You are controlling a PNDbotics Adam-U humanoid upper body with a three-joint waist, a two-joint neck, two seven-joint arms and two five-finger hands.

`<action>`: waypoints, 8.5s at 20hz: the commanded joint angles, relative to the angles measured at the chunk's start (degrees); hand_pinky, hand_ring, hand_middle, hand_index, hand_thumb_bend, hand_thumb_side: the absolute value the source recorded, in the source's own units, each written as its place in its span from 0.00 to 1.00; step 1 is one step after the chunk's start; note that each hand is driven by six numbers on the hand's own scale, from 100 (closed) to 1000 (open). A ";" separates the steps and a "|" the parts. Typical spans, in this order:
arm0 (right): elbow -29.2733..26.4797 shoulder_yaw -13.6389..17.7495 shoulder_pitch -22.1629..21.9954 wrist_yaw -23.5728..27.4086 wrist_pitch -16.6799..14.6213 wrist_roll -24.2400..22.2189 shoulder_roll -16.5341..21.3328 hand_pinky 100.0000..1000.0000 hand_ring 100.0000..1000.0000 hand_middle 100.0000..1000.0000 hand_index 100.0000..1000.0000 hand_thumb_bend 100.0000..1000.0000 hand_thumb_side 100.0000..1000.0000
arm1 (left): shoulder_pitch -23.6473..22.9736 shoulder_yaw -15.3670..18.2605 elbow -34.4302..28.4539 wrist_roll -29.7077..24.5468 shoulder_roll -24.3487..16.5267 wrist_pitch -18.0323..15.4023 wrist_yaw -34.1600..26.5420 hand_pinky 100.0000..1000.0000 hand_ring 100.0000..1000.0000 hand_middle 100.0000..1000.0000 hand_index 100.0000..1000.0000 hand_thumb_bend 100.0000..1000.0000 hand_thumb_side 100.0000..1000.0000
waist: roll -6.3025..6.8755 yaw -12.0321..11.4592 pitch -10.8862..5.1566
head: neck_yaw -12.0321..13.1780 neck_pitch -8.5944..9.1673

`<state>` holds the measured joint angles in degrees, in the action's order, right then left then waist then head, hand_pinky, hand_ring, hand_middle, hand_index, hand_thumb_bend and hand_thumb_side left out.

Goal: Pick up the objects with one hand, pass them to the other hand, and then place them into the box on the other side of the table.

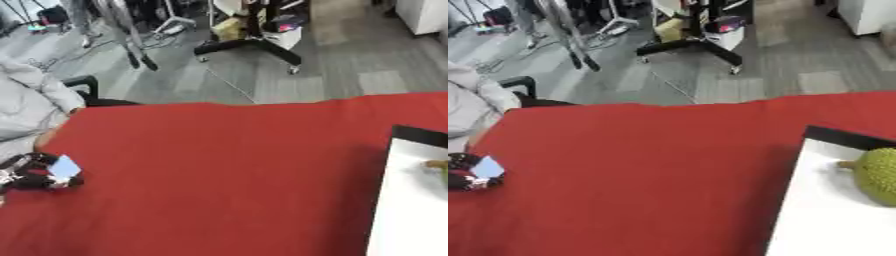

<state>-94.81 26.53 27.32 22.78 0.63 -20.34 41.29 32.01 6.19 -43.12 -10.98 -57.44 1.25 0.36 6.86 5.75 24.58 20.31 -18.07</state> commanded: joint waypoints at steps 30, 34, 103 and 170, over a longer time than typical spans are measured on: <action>2.08 1.89 -0.30 -2.29 -4.27 -0.73 1.61 1.00 0.92 0.96 0.97 0.00 0.11 | -0.63 1.50 2.37 3.52 -4.51 -0.47 -1.79 0.86 0.88 0.79 0.81 0.86 0.24 | -0.06 3.44 2.99 | 1.95 3.37; 2.04 2.24 -0.74 -2.26 -4.37 -0.80 1.52 1.00 0.93 0.96 0.98 0.02 0.10 | -0.52 1.73 1.95 4.76 -4.98 -1.04 -3.03 0.85 0.87 0.77 0.80 0.86 0.23 | -0.24 3.00 3.05 | 5.67 6.41; 1.78 -3.52 2.19 0.64 3.64 -4.55 0.24 1.00 0.95 0.98 1.00 0.01 0.06 | -4.72 -1.62 -26.46 16.91 -3.38 3.10 -6.82 0.63 0.50 0.30 0.40 0.14 0.00 | -2.70 -2.88 -10.94 | -18.08 -12.77; 2.72 -24.22 11.81 -13.11 -5.57 -30.29 -23.02 1.00 1.00 1.00 1.00 0.19 0.08 | -8.39 -19.08 -66.22 3.65 20.30 -5.14 6.06 0.61 0.47 0.29 0.39 0.09 0.00 | -3.39 -5.07 -14.17 | -29.31 -15.30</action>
<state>-91.72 2.80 37.89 10.07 -4.45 -49.69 18.43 23.14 -12.98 -108.19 -7.70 -36.51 -3.28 6.17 3.65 0.74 10.41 -9.56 -34.44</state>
